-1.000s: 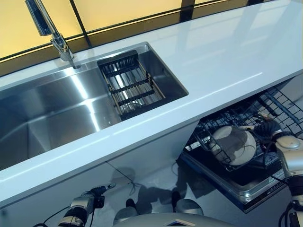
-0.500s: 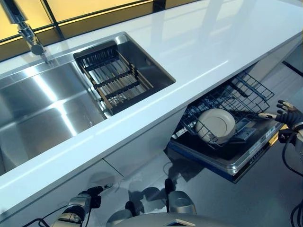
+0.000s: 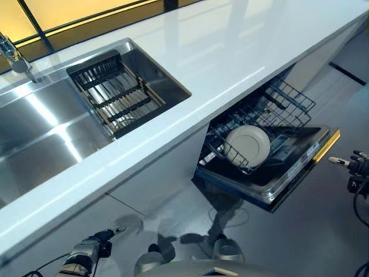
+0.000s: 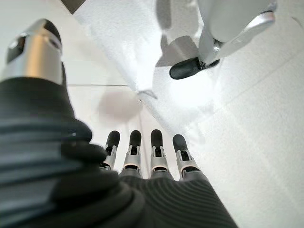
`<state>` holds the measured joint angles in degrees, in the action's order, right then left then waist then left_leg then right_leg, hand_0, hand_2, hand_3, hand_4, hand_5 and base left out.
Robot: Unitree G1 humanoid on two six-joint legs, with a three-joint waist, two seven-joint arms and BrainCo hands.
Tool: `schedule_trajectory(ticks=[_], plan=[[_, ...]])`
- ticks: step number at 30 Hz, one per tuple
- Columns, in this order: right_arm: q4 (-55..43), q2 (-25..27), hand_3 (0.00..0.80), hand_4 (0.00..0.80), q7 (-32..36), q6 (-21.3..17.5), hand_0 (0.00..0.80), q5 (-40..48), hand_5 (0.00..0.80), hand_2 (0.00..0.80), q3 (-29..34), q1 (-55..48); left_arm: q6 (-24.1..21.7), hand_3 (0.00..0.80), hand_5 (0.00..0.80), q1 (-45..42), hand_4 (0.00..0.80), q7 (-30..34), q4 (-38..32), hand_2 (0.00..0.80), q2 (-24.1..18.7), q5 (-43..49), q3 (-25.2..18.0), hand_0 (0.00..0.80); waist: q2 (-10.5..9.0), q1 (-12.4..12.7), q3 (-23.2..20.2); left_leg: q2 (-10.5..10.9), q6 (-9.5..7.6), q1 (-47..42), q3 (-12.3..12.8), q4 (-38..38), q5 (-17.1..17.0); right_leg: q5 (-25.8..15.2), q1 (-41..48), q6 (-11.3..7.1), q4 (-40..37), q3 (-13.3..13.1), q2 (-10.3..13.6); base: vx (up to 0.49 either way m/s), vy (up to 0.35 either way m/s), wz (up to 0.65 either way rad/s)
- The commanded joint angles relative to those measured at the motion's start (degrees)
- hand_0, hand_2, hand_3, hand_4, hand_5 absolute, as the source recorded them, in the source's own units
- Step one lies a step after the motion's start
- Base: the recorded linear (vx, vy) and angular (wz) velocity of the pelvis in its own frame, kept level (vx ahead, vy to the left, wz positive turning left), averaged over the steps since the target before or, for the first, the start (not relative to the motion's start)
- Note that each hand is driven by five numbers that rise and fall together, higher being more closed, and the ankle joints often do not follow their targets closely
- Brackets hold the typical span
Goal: Take plates into dishwasher
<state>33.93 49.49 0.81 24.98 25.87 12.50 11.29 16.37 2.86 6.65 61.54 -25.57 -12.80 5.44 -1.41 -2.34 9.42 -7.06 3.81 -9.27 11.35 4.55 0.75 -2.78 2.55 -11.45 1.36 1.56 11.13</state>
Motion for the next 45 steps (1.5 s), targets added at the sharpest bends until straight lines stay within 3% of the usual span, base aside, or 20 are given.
schedule_trajectory(ticks=[1, 3, 7, 11, 17, 29, 37, 45], plan=[[2.5, -0.8, 0.000, 0.000, -2.1, -2.4, 0.000, 4.3, 0.000, 0.000, -0.7, 1.2, 1.9, 0.000, 0.000, 0.7, 0.000, 0.9, -0.7, 0.000, -4.6, -2.5, -2.8, 0.000, -1.94, 0.5, -3.1, 2.3, -3.45, 4.5, -3.2, -7.3, 4.5, -9.5, -2.0, 0.26, 4.1, -0.4, 6.5, -0.112, -0.332, -0.36], [3.4, -2.2, 0.000, 0.000, -2.3, -3.5, 0.000, 8.2, 0.000, 0.000, -1.2, 1.4, 2.9, 0.000, 0.000, 1.5, 0.000, 0.3, -1.5, 0.000, -5.2, -4.3, -3.8, 0.000, -1.84, 0.8, -2.2, 0.2, -2.92, 5.3, -3.1, -10.0, 5.1, -6.5, -3.3, 0.31, 4.9, 0.7, 6.2, -0.120, -0.319, -0.07], [5.5, -7.0, 0.000, 0.000, -1.5, -7.1, 0.000, 16.2, 0.000, 0.000, 0.0, -0.6, 4.4, 0.000, 0.000, 2.6, 0.000, -2.2, -3.7, 0.000, -3.9, -9.4, -5.6, 0.000, -1.85, 1.5, -1.4, -2.2, -1.40, 8.3, -3.3, -12.6, 3.9, -0.5, -1.6, 0.51, 3.7, 3.6, 4.2, -0.146, -0.265, 0.01], [9.9, -10.9, 0.000, 0.000, 2.5, -10.7, 0.000, 17.5, 0.000, 0.000, 1.3, -3.0, 4.4, 0.000, 0.000, 2.7, 0.000, -1.1, -4.7, 0.000, -3.3, -10.5, -6.5, 0.000, -0.78, 1.1, -1.1, -3.4, 0.18, 7.0, -3.2, -8.5, 0.2, 1.2, -0.7, 1.23, 3.0, 5.4, 2.9, -0.084, -0.119, 0.07], [16.8, -12.3, 0.000, 0.000, 5.9, -11.6, 0.000, 19.8, 0.000, 0.000, 1.1, -3.5, 3.2, 0.000, 0.000, 3.2, 0.000, -0.4, -2.6, 0.000, -2.6, -11.1, -5.6, 0.000, 1.31, 1.0, -1.1, -4.9, 2.35, 7.3, -3.9, -4.1, -4.0, 3.0, 0.9, 2.93, 2.0, 8.0, 1.2, -0.072, -0.086, 0.21], [21.6, -14.8, 0.000, 0.000, 6.6, -14.1, 0.000, 23.0, 0.000, 0.000, 0.2, -1.9, -0.8, 0.000, 0.000, 4.6, 0.000, -1.1, -0.4, 0.000, -0.3, -13.7, -3.7, 0.000, 4.37, 0.5, 1.2, -5.0, 3.70, 8.8, -3.8, -1.3, -7.2, 3.9, -0.6, 4.04, 3.0, 9.4, 1.4, -0.077, -0.040, 0.06], [18.4, -14.4, 0.000, 0.000, 9.8, -16.0, 0.000, 22.2, 0.000, 0.000, -2.2, 1.6, -3.4, 0.000, 0.000, 5.5, 0.000, -2.3, 0.0, 0.000, 4.4, -17.1, -1.2, 0.000, 8.67, -0.2, 5.1, -3.5, 3.89, 11.5, -5.2, -1.2, -8.6, 6.1, -4.0, 4.99, 7.2, 8.3, 2.3, -0.074, 0.063, 0.01], [15.3, -15.3, 0.000, 0.000, 12.2, -22.0, 0.000, 24.9, 0.000, 0.000, -5.4, 6.6, -6.5, 0.000, 0.000, 7.7, 0.000, -2.8, -1.1, 0.000, 7.1, -20.9, 1.2, 0.000, 12.23, -0.3, 10.4, -1.8, 3.64, 14.7, -6.4, -2.4, -9.4, 9.1, -9.4, 5.96, 14.3, 7.3, 3.2, -0.084, 0.070, 0.02]])
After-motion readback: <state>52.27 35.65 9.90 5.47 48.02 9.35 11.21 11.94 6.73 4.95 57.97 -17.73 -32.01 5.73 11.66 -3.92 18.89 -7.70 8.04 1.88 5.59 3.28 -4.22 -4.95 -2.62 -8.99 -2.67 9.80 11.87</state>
